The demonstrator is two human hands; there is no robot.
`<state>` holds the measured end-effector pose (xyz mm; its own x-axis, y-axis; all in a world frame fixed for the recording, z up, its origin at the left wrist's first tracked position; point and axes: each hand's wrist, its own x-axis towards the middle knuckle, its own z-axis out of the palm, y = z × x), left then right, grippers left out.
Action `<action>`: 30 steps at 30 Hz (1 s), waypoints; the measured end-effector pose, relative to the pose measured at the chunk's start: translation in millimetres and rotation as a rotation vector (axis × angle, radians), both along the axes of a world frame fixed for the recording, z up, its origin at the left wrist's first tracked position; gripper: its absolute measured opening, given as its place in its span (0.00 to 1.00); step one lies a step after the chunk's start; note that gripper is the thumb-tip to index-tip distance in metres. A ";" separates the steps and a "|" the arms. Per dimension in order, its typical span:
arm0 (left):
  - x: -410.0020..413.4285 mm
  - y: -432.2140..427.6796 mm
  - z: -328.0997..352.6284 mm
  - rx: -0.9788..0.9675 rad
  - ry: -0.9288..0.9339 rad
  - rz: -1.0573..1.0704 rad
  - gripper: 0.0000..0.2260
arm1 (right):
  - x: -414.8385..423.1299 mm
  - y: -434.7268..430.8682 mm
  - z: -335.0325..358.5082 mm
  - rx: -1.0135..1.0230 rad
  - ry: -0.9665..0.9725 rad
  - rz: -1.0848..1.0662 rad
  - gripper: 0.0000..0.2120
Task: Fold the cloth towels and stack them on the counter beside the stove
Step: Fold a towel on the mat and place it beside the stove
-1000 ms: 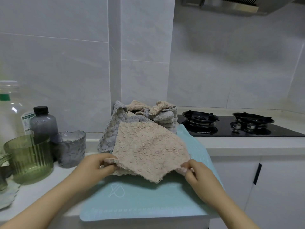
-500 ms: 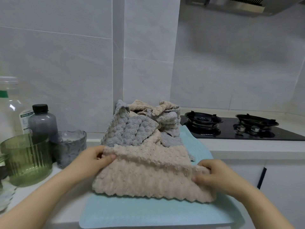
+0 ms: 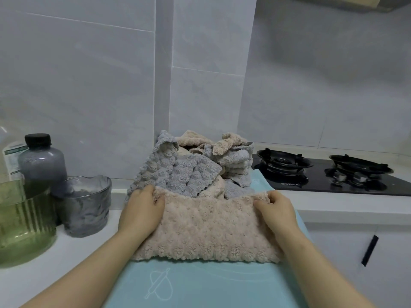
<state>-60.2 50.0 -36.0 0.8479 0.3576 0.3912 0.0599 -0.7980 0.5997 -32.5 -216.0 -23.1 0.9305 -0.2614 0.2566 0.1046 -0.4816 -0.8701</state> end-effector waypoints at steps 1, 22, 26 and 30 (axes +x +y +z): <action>-0.5 0.1 -3.4 -0.001 -0.006 0.004 0.08 | 1.5 0.9 -7.0 0.005 0.004 0.002 0.07; -7.2 5.2 -10.3 0.013 -0.030 -0.081 0.16 | -0.6 -9.0 -27.0 -0.336 0.035 0.016 0.13; -15.7 1.5 -3.3 -0.105 -0.166 -0.073 0.15 | -6.5 -8.6 -21.9 -0.126 -0.112 -0.028 0.18; -20.8 -5.8 10.4 -0.287 -0.273 -0.099 0.07 | -8.1 -10.5 -13.9 0.116 -0.145 -0.042 0.16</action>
<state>-81.0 44.2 -25.7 0.7625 0.4070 0.5029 -0.2014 -0.5894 0.7823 -40.6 -226.5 -37.0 0.8736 -0.3346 0.3533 0.2152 -0.3855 -0.8973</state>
